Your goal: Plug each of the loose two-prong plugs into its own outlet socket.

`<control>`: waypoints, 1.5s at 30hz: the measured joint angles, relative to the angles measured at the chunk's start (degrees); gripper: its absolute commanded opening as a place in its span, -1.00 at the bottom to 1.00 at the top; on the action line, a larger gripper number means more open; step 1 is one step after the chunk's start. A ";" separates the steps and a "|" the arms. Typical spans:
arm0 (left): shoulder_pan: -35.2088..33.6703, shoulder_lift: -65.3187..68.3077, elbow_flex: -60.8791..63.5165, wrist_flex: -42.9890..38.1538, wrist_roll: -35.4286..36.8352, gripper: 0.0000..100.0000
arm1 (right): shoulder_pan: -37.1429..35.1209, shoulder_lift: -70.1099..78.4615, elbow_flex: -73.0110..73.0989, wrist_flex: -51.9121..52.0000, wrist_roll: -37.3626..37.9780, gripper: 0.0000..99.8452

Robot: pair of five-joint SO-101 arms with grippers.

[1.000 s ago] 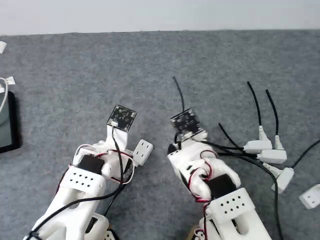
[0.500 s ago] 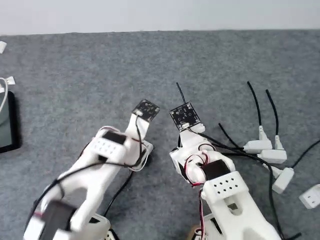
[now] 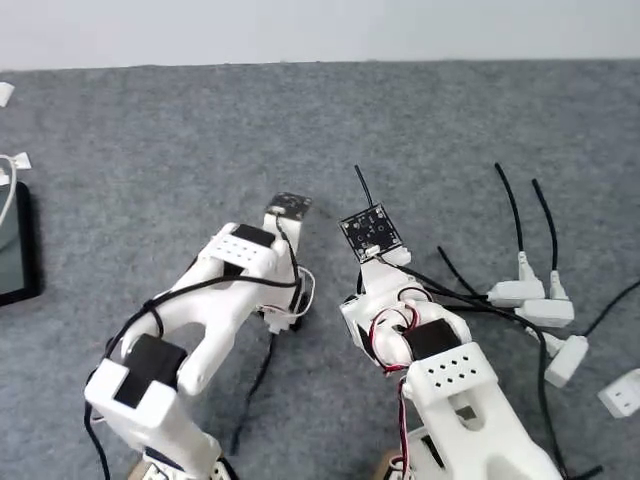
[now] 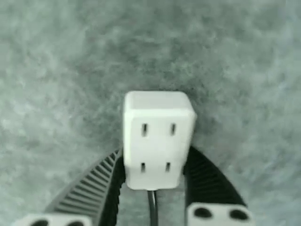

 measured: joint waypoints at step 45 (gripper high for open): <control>-14.07 -27.43 18.02 -6.07 2.46 -0.01 | -2.90 19.96 -12.22 3.16 -3.78 -0.75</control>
